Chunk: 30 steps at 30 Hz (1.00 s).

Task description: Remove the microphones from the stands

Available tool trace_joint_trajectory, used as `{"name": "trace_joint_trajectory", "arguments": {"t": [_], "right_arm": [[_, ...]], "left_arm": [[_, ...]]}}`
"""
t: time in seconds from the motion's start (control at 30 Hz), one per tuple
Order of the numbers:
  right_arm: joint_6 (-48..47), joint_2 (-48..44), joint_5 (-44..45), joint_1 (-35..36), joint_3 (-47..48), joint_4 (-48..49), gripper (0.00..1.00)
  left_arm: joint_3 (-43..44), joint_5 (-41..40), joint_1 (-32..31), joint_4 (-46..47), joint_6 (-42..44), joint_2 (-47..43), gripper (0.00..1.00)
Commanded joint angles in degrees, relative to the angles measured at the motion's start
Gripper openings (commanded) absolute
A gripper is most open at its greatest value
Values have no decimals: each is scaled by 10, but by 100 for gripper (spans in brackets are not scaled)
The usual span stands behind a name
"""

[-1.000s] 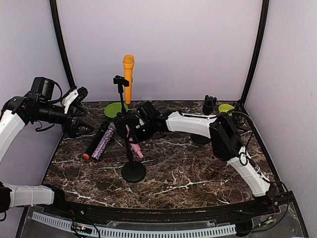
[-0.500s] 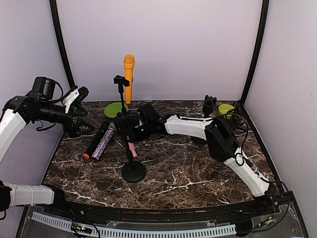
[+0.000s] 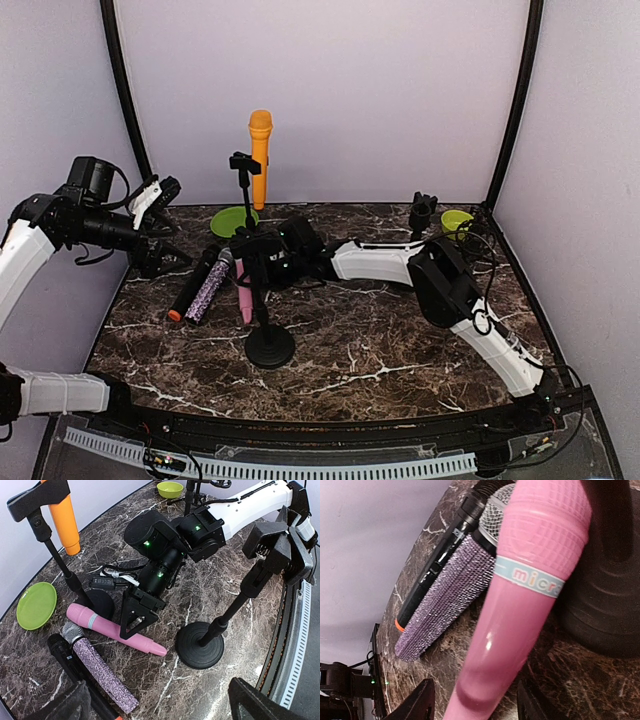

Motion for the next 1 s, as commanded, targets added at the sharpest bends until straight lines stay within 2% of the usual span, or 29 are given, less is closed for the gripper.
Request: {"name": "trace_joint_trajectory", "arguments": {"t": [0.0, 0.07, 0.37, 0.53, 0.8, 0.97], "right_arm": [[29, -24, -29, 8, 13, 47, 56], [20, -49, -31, 5, -15, 46, 56], [-7, -294, 24, -35, -343, 109, 62], [-18, -376, 73, -32, -435, 71, 65], [17, -522, 178, 1, -606, 92, 68], [35, -560, 228, 22, -651, 92, 68]], "left_arm": [[-10, 5, 3, 8, -5, -2, 99], [-22, 1, 2, 16, -11, 1, 99], [-55, -66, 1, 117, -69, 103, 99], [-79, -139, -22, 245, -90, 175, 99], [-80, -284, -101, 389, -124, 306, 99], [-99, -350, -121, 472, -139, 353, 99]]}}
